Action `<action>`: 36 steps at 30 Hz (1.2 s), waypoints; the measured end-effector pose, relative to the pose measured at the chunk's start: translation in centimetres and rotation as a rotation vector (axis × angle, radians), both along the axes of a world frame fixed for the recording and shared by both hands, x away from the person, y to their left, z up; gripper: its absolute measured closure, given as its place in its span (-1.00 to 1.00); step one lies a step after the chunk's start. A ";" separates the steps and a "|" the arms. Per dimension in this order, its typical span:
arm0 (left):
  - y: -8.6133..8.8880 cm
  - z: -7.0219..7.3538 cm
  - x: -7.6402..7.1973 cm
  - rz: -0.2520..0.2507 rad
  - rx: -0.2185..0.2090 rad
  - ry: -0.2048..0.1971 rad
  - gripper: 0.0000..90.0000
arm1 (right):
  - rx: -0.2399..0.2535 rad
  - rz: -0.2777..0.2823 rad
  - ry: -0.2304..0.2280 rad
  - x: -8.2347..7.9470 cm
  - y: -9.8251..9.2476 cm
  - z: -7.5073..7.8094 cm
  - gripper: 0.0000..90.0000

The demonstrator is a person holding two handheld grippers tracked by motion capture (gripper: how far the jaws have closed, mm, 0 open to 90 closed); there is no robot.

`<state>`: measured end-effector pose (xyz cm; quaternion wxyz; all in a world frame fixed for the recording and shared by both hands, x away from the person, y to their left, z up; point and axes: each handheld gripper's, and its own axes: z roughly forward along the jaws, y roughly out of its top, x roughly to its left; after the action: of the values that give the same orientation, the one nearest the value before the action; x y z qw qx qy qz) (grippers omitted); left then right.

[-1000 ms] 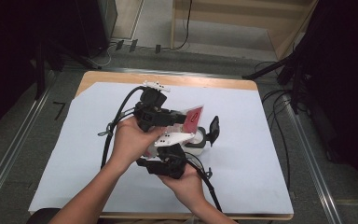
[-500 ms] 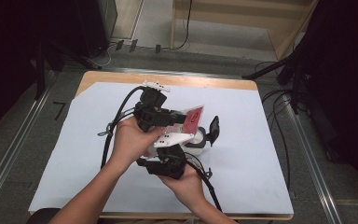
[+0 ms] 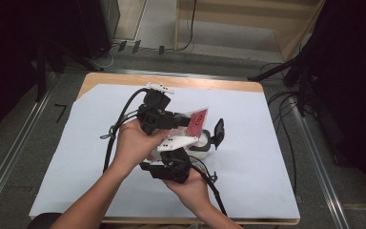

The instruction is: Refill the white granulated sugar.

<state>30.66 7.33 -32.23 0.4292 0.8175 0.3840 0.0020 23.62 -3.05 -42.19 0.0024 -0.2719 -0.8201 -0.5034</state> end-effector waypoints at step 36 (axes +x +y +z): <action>0.1 0.0 0.4 0.010 -0.009 0.018 0.69 | -0.004 -0.003 0.026 0.3 0.0 0.2 0.43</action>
<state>31.02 7.43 -32.25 0.4294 0.8136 0.3921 -0.0048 23.87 -3.07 -41.94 0.0116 -0.2795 -0.8208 -0.4981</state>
